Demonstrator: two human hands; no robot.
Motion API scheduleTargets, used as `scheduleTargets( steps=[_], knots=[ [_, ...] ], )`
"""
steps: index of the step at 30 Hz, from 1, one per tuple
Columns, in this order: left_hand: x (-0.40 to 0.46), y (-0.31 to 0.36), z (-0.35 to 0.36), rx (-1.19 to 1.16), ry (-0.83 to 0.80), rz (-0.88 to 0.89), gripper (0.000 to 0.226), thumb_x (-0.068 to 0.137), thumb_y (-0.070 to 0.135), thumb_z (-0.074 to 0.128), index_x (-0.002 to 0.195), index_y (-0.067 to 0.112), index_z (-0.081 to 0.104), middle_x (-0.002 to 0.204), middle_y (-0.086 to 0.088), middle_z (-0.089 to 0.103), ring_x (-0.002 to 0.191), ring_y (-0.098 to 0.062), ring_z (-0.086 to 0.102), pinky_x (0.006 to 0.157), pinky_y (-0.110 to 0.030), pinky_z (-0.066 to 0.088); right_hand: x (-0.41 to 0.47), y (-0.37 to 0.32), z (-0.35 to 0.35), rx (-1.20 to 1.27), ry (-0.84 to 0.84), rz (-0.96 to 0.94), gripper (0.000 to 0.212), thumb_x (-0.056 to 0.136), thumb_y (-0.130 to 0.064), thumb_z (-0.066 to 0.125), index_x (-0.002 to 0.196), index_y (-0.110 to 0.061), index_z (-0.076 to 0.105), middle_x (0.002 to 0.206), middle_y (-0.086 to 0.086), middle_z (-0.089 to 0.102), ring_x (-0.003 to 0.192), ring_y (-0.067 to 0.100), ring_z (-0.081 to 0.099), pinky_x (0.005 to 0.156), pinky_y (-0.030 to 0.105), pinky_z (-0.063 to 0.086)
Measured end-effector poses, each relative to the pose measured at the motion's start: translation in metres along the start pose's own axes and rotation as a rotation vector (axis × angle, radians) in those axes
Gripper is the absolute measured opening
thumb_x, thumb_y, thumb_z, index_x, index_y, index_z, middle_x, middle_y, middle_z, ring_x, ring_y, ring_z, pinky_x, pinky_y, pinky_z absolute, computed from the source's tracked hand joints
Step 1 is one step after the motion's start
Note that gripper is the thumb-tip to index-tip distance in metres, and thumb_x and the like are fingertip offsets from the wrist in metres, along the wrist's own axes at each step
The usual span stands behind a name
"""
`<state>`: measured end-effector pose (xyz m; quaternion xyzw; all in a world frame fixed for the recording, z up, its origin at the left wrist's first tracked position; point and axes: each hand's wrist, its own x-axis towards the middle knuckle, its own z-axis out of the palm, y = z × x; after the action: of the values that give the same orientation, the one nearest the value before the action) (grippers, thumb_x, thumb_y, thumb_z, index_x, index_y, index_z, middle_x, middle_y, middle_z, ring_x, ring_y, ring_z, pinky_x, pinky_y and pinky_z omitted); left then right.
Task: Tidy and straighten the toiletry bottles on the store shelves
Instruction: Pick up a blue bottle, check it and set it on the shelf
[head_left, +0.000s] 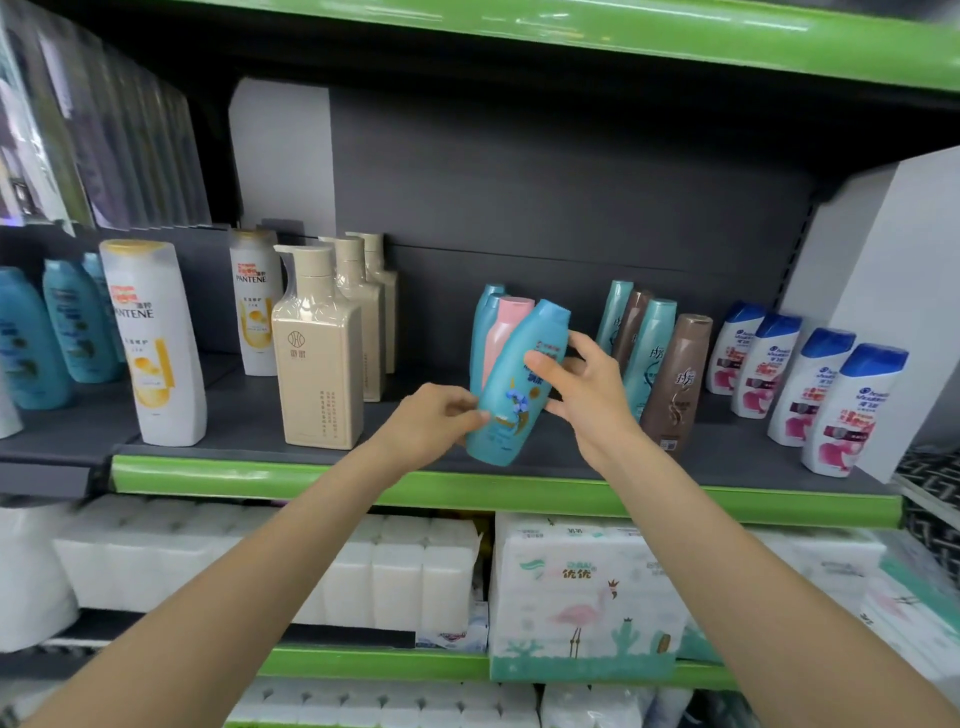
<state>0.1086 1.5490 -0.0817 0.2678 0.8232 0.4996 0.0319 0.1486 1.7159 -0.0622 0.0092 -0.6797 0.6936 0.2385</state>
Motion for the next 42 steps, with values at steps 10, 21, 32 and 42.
scheduleTargets(
  steps=[10,21,32,42],
  knots=[
    [0.028,0.005,0.014,0.109,0.234,0.215,0.03,0.086,0.016,0.065,0.115,0.013,0.06,0.102,-0.001,0.066,0.09,-0.012,0.062,0.076,-0.02,0.05,0.01,0.019,-0.001,-0.283,-0.019,-0.113,0.038,0.08,-0.015,0.072,0.113,-0.025,0.055,0.108,0.006,0.068,0.099,0.02,0.066,0.086,0.047,0.054],
    [0.04,-0.005,0.014,0.049,0.197,0.155,0.023,0.086,0.014,0.065,0.109,0.012,0.06,0.097,-0.004,0.069,0.082,-0.01,0.065,0.071,-0.016,0.05,0.024,0.024,-0.001,-0.438,-0.079,-0.098,0.048,0.084,-0.019,0.068,0.129,-0.018,0.053,0.113,0.004,0.067,0.1,0.017,0.064,0.083,0.034,0.055],
    [0.04,-0.007,0.012,0.069,0.195,0.178,0.023,0.087,0.012,0.064,0.11,0.012,0.06,0.1,-0.004,0.068,0.083,-0.01,0.065,0.068,-0.012,0.049,0.02,0.028,-0.001,-0.479,-0.035,-0.132,0.048,0.082,-0.025,0.07,0.127,-0.017,0.054,0.112,0.002,0.066,0.097,0.012,0.063,0.074,0.02,0.052],
    [0.042,-0.004,0.004,0.056,0.158,0.157,0.028,0.084,0.009,0.067,0.109,0.016,0.059,0.102,-0.003,0.067,0.089,-0.011,0.063,0.08,-0.025,0.052,0.019,0.028,-0.001,-0.478,-0.055,-0.122,0.045,0.083,-0.023,0.07,0.125,-0.016,0.057,0.114,0.002,0.067,0.099,0.012,0.064,0.074,0.02,0.053]
  ],
)
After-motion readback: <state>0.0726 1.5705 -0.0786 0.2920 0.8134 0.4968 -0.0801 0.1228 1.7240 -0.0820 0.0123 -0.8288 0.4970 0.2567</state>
